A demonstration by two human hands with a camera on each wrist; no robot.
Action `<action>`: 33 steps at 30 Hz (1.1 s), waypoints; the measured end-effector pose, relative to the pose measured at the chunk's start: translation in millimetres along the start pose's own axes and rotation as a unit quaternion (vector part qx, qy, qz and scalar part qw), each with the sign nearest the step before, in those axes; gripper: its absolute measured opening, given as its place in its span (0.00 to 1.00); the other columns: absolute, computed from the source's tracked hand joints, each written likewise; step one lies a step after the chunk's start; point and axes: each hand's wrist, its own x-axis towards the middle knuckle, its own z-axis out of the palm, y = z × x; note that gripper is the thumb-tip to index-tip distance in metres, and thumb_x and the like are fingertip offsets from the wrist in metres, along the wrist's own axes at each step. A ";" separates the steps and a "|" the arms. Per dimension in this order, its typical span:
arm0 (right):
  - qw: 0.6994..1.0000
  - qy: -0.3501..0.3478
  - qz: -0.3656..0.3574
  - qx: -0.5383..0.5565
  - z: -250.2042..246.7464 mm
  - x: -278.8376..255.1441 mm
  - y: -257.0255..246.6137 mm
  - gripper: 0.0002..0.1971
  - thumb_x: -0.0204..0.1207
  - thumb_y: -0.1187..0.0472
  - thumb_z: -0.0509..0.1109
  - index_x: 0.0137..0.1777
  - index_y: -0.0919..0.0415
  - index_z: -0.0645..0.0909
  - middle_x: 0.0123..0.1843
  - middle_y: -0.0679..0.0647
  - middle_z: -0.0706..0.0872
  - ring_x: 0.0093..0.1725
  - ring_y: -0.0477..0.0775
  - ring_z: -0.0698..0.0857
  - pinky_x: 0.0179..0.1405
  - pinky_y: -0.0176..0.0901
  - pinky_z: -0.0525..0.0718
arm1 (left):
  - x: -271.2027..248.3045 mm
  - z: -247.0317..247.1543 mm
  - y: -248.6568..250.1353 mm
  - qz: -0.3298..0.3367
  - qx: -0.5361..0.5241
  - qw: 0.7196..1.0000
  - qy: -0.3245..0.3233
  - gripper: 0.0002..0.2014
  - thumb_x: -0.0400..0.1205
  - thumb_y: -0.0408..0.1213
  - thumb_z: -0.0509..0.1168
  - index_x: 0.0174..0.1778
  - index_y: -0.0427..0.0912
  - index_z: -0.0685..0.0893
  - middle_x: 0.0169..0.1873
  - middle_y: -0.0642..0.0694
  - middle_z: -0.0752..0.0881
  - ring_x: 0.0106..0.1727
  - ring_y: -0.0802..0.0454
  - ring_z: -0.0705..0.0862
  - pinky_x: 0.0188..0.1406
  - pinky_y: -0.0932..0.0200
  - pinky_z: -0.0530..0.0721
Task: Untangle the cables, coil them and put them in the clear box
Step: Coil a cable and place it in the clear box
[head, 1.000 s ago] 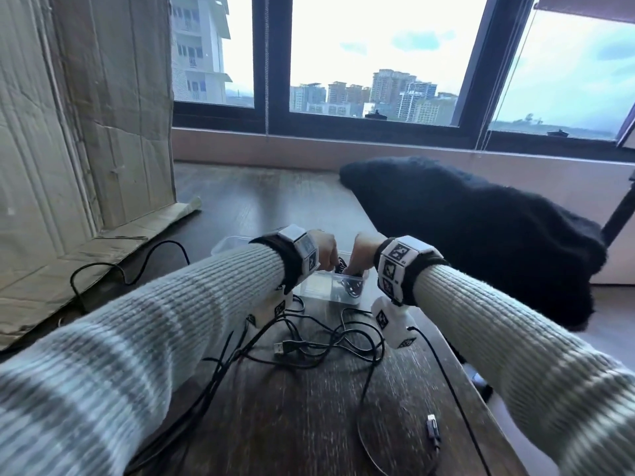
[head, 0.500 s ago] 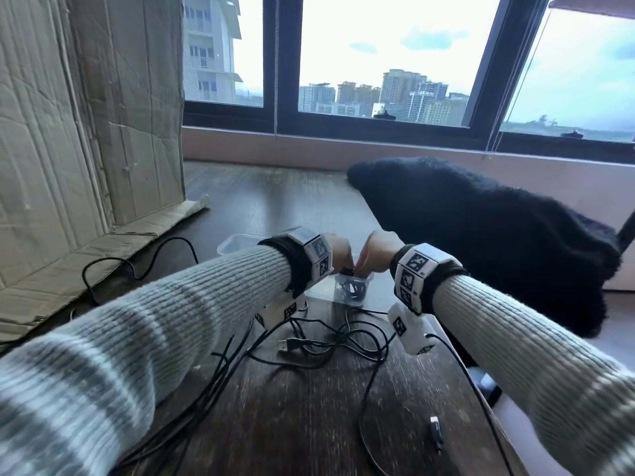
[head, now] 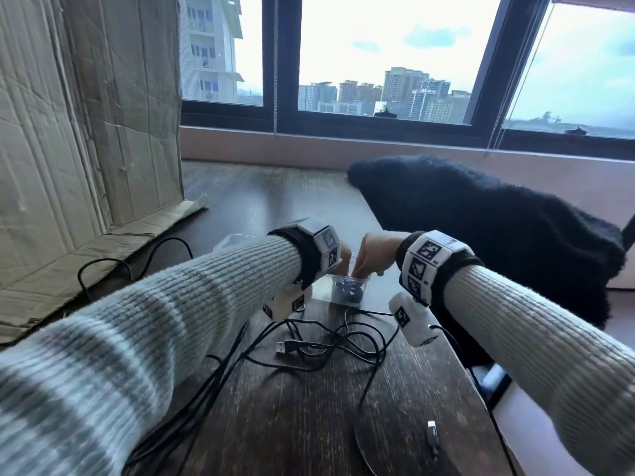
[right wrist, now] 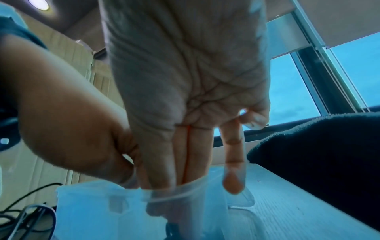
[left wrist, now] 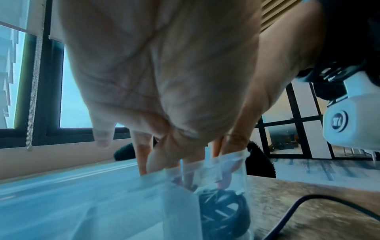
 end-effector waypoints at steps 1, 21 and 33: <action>1.000 -0.016 -0.013 -0.005 -2.3 -4.2 -0.6 0.15 0.71 0.55 0.73 0.56 0.58 0.89 0.42 0.56 0.91 0.36 0.49 0.84 0.56 0.45 0.87 | -2.1 -1.2 3.2 0.016 -0.006 1.000 0.001 0.08 0.84 0.31 0.62 0.50 0.31 0.84 0.28 0.50 0.71 0.24 0.60 0.72 0.23 0.74 0.71; 0.979 0.015 -0.167 0.113 40.2 -157.3 -48.7 0.13 0.81 0.62 0.67 0.34 0.56 0.82 0.26 0.46 0.86 0.24 0.42 0.80 0.29 0.34 0.78 | -216.9 26.8 -7.9 0.094 -0.053 0.983 0.148 0.19 0.82 0.46 0.66 0.69 0.48 0.81 0.61 0.56 0.85 0.51 0.64 0.82 0.49 0.73 0.75; 0.664 0.106 -0.178 0.718 -53.0 -242.6 -7.9 0.12 0.83 0.64 0.58 0.41 0.57 0.80 0.31 0.47 0.80 0.35 0.47 0.80 0.42 0.40 0.74 | -232.1 61.9 -50.3 0.168 -0.248 0.904 0.305 0.09 0.87 0.30 0.56 0.47 0.41 0.81 0.32 0.47 0.84 0.37 0.48 0.88 0.42 0.53 0.85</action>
